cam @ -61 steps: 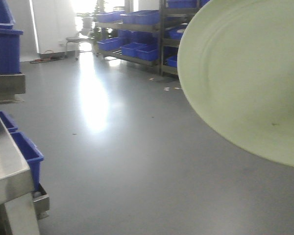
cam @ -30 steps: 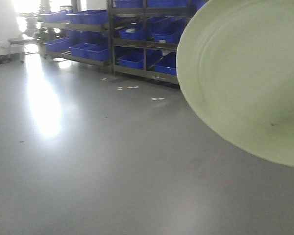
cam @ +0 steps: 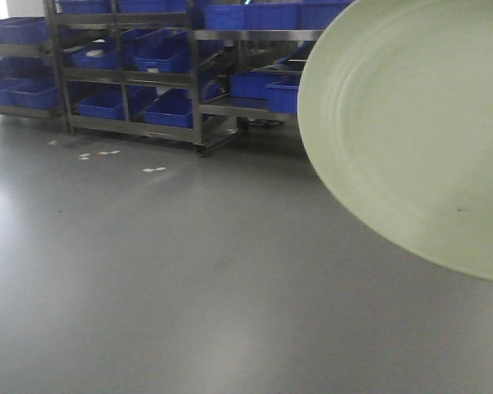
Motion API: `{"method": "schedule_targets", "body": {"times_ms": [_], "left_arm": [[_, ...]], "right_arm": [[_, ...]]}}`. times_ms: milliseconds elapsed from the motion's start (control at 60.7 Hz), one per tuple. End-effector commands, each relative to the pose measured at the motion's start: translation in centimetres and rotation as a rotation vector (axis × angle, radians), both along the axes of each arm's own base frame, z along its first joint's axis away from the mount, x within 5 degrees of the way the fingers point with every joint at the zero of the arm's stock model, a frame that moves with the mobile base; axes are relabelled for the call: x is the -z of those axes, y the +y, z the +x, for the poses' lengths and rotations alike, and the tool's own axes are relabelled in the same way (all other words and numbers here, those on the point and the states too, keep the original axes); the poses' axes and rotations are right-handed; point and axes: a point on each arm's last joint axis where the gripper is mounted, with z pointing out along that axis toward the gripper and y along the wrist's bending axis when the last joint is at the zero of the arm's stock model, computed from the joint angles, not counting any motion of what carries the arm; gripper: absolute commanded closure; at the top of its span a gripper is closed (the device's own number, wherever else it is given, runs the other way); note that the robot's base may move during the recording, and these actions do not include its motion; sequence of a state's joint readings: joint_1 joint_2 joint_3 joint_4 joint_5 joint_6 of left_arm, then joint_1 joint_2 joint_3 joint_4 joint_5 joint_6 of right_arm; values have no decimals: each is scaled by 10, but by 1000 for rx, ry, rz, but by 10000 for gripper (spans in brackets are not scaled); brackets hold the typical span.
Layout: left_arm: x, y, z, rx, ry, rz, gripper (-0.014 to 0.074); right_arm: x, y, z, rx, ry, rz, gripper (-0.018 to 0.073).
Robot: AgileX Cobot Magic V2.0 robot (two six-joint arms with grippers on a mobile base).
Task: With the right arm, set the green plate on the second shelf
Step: 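Drive the base away from the table, keeping the plate in the right gripper, then turn and drive the base across the room toward the bin shelving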
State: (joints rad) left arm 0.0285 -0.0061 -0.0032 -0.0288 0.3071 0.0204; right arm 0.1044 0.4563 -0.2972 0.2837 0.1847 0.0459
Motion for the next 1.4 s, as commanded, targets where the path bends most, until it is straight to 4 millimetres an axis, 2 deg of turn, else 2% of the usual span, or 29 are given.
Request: {"method": "schedule_targets", "body": {"times_ms": [0, 1384], "left_arm": [[5, 0, 1, 0, -62, -4, 472], [5, 0, 1, 5, -62, -5, 472]], "right_arm": [[-20, -3, 2, 35, -133, 18, 503], [-20, -3, 2, 35, -131, 17, 503]]}}
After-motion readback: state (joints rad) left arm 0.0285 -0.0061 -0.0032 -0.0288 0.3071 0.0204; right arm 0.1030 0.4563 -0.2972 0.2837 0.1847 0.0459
